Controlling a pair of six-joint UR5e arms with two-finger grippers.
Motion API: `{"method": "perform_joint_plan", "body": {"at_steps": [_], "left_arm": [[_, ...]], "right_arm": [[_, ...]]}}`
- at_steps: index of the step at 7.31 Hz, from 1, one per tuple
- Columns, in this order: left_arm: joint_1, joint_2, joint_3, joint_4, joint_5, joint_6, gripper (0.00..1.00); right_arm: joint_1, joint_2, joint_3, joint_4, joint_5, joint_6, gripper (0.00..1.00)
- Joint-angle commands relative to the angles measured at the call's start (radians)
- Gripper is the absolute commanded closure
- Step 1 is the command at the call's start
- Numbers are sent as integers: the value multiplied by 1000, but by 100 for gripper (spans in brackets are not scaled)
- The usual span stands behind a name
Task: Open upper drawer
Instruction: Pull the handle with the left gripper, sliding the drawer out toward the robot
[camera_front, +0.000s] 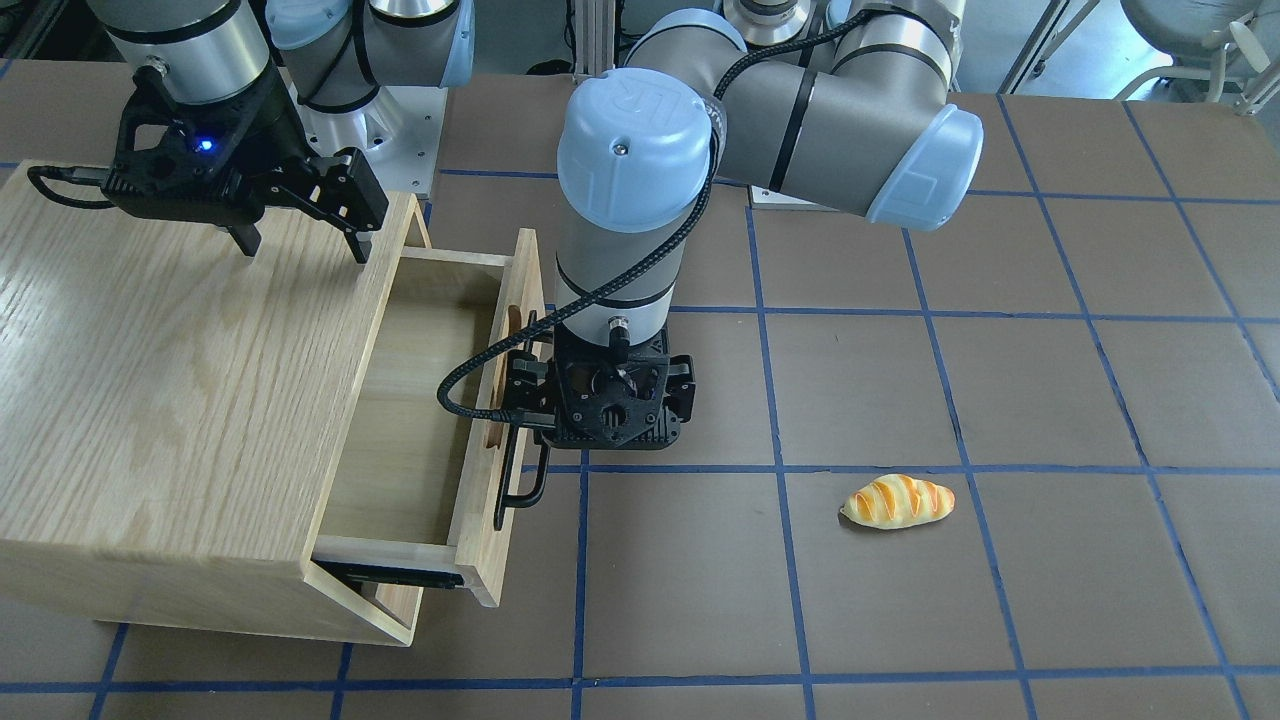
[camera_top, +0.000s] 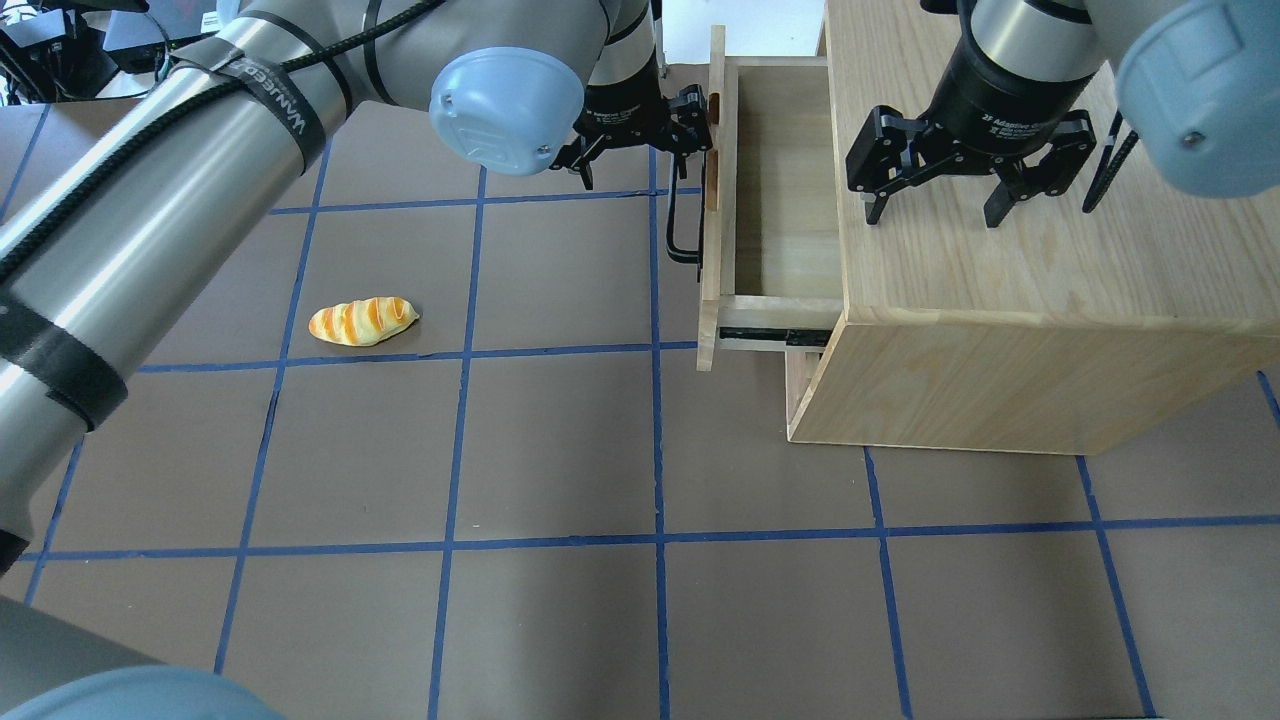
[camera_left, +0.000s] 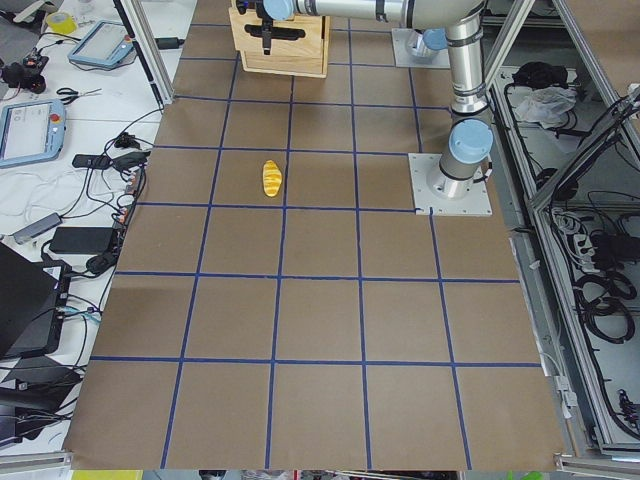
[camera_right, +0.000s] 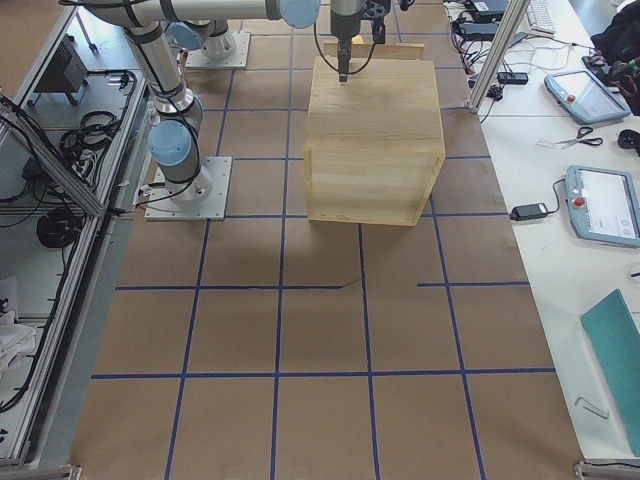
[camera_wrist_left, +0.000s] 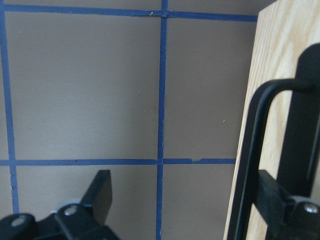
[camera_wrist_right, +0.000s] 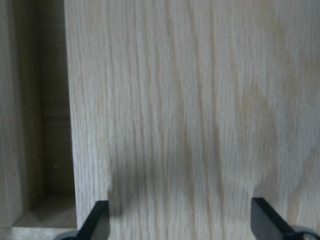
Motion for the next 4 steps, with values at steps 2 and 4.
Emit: {"method": "perform_joint_plan", "body": {"at_steps": [2,4], "left_arm": [[21,4,-3,-8,2,37,0],[40,7,-9,-13,2,46,0]], "right_arm": [[0,0,0,0,-1,0,0],[-1,0,0,0,1,0,0]]}}
